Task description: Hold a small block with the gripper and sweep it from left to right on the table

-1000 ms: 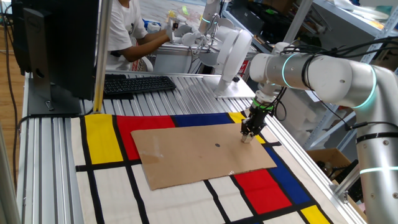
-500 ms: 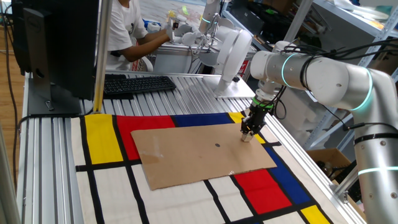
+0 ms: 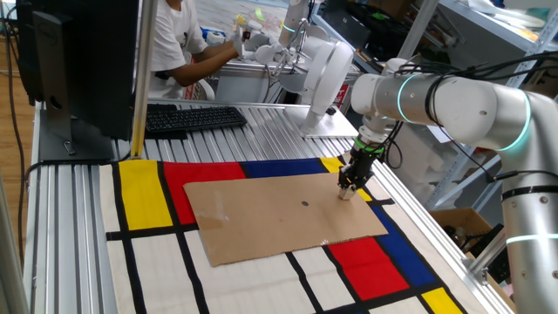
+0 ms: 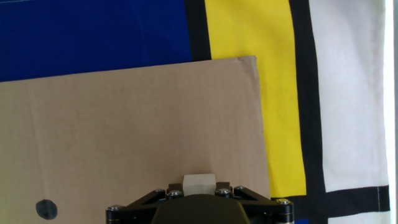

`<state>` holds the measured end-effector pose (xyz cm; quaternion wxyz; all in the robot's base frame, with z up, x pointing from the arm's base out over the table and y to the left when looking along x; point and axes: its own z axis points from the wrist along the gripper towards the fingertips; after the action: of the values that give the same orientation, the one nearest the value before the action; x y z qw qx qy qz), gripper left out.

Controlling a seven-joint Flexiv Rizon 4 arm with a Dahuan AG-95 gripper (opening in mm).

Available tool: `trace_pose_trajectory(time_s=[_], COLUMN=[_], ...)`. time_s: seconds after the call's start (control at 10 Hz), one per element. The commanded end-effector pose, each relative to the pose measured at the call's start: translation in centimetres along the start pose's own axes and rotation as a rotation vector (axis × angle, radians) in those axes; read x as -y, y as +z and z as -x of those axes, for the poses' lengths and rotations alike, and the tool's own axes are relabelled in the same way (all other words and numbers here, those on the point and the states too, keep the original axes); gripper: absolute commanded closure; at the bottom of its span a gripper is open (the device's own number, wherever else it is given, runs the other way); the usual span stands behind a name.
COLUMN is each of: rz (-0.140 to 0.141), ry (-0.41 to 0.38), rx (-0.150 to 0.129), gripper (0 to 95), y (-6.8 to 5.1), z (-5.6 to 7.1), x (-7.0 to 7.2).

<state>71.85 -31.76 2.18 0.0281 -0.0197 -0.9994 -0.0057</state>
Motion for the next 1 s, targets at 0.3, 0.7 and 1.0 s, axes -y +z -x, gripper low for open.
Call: trace_pose_trajectory(time_s=[0.3, 0.7, 1.0], rz=[0.001, 0.002, 0.0], ry=[-0.004, -0.003, -0.003], rx=[0.006, 0.006, 0.011], gripper=[95.0, 95.0, 95.0], y=[-0.13, -0.1, 0.05], z=[0.09, 0.09, 0.11], x=[0.06, 0.05, 0.02])
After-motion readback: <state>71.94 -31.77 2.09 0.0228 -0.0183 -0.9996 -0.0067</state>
